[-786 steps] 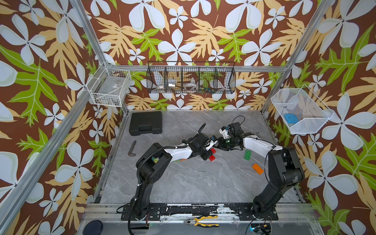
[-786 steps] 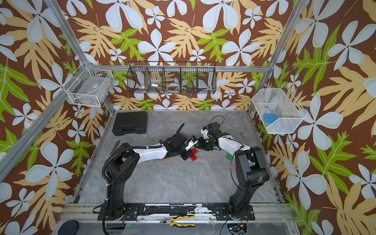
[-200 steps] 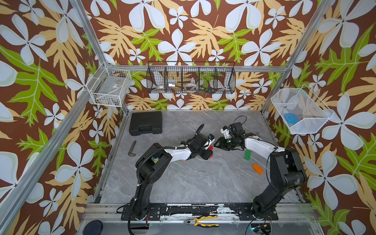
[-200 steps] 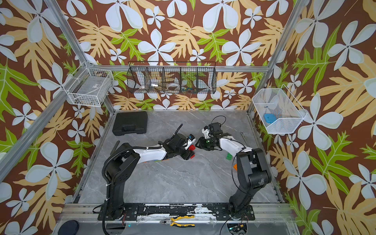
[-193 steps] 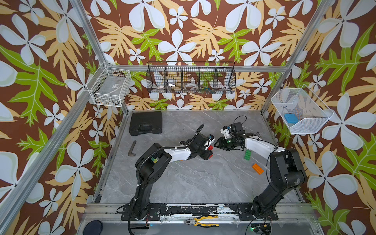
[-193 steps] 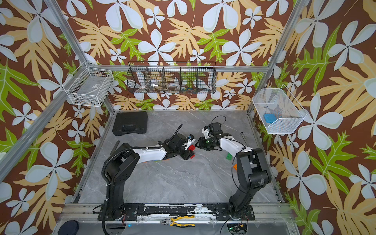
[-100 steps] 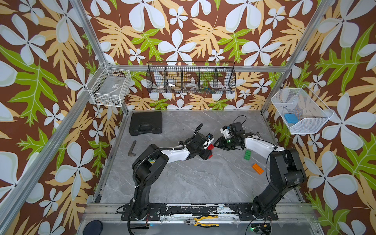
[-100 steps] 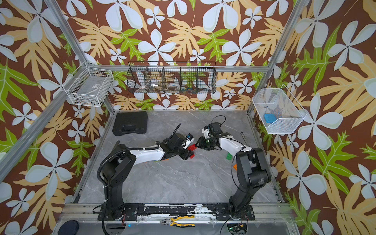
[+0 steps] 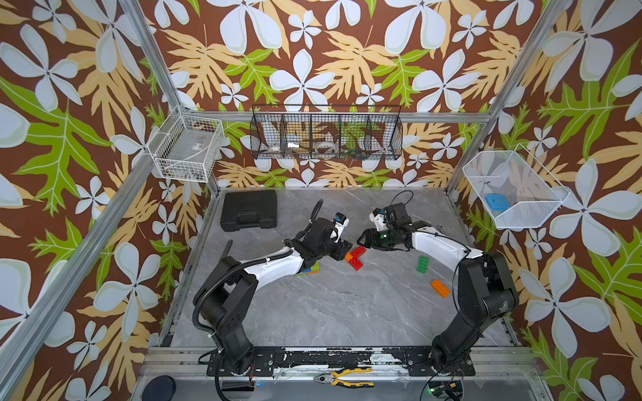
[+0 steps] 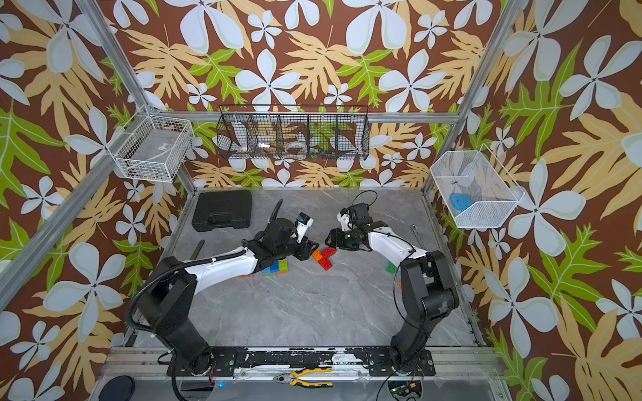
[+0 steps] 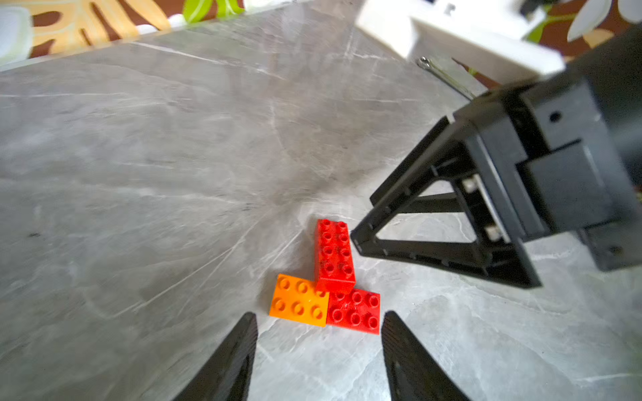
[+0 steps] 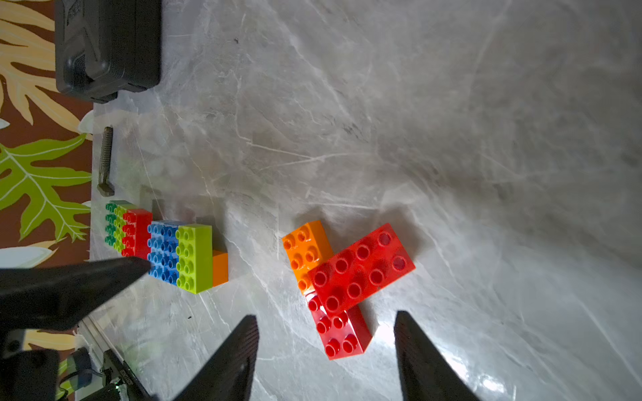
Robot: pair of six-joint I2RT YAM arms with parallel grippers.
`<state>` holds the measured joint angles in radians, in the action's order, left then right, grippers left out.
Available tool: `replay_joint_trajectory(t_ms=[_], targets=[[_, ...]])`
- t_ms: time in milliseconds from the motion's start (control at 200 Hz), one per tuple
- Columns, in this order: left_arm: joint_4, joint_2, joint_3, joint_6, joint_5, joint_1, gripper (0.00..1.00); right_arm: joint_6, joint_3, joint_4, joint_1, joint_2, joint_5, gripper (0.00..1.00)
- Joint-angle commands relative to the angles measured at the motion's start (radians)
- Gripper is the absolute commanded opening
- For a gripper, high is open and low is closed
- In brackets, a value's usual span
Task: Assemble a rectangle with lego
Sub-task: Pick up the lego brick from the lego brick.
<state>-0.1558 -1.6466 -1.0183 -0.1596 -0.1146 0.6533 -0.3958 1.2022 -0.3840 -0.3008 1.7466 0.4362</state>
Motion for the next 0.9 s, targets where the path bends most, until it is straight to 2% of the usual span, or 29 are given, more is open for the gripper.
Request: replay_joint_trajectory(t_ms=[0,140,310,896], targets=[[-0.082,0.093,0.07,-0.099,0.03,-0.047,0.6,0.126,0.045,-0.092,-0.004,0.042,-0.045,0.68],[-0.087,0.173,0.129,-0.088,0.054,-0.062,0.6,0.196,0.105,-0.141,-0.03,0.097,-0.065,0.76],[-0.129,0.167,0.165,-0.121,0.041,-0.064,0.6,0.229,0.129,-0.146,-0.046,0.158,-0.063,0.82],[-0.165,0.134,0.17,-0.142,-0.009,-0.064,0.6,0.24,0.143,-0.123,-0.055,0.24,-0.026,0.84]])
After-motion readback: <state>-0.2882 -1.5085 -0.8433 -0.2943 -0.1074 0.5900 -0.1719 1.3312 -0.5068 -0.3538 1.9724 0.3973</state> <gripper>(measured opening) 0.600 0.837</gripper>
